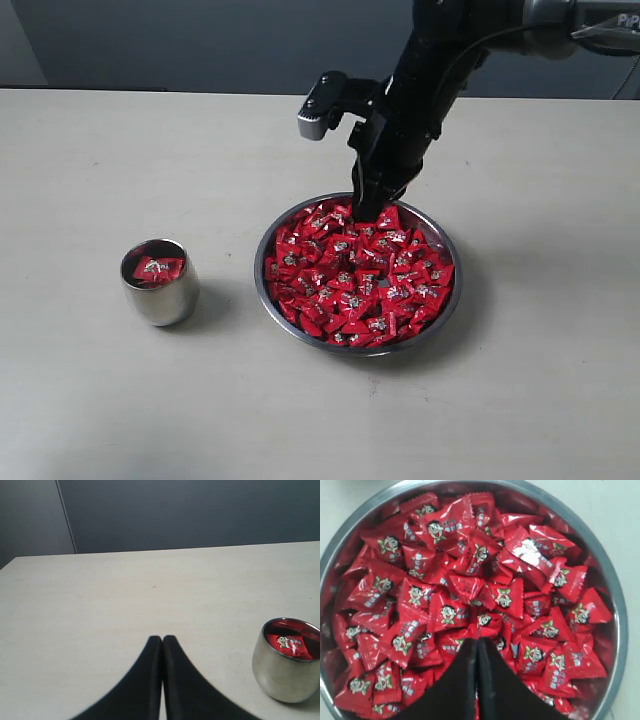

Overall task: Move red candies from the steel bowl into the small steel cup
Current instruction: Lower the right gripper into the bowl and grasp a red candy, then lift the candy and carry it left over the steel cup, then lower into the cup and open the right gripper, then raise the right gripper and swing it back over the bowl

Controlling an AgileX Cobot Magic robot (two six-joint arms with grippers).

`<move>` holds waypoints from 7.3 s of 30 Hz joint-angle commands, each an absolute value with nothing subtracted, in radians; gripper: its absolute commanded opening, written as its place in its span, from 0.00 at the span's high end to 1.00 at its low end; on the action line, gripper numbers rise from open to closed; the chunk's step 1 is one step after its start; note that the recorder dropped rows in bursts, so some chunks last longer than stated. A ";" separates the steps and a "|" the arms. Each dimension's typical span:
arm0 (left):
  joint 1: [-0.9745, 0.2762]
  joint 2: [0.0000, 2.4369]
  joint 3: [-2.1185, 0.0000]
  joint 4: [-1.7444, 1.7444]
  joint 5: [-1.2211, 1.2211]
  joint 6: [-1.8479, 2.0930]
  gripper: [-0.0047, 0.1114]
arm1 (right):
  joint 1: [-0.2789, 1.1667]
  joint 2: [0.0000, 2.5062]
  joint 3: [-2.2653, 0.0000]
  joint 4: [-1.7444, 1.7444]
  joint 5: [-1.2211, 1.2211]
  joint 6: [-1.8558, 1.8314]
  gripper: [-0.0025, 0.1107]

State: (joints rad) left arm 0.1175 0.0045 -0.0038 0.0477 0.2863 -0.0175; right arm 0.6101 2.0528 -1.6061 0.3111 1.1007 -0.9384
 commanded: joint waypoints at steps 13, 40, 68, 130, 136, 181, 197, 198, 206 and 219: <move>0.118 0.000 0.000 0.045 0.284 -0.019 0.96 | 0.659 2.079 -1.613 0.210 1.085 -0.759 0.87; 0.118 0.000 0.000 0.045 0.284 -0.019 0.96 | 0.659 2.160 -1.611 0.206 1.068 -0.759 0.72; 0.118 0.000 0.000 0.045 0.284 -0.019 0.96 | 0.659 2.220 -1.611 0.207 1.034 -0.750 0.72; 0.118 0.000 0.000 0.045 0.284 -0.019 0.96 | 0.659 2.050 -1.613 0.727 0.749 -0.909 0.99; 0.118 0.000 0.000 0.045 0.284 -0.019 0.96 | 0.687 2.082 -1.685 0.814 0.852 -1.075 0.99; 0.118 0.000 0.000 0.045 0.284 -0.019 0.96 | 0.930 2.363 -2.150 0.496 1.175 -0.878 0.58; 0.118 0.000 0.000 0.045 0.284 -0.019 0.96 | 0.930 2.363 -2.150 0.435 1.163 -0.797 0.65; 0.118 0.000 0.000 0.045 0.284 -0.019 0.96 | 0.930 2.363 -2.150 0.414 1.156 -0.767 0.70; 0.118 0.000 0.000 0.045 0.284 -0.019 0.96 | 0.927 2.338 -2.150 0.372 1.064 -0.646 0.99; 0.118 0.000 0.000 0.045 0.284 -0.019 0.96 | 0.847 2.261 -2.088 0.431 0.871 -0.505 0.99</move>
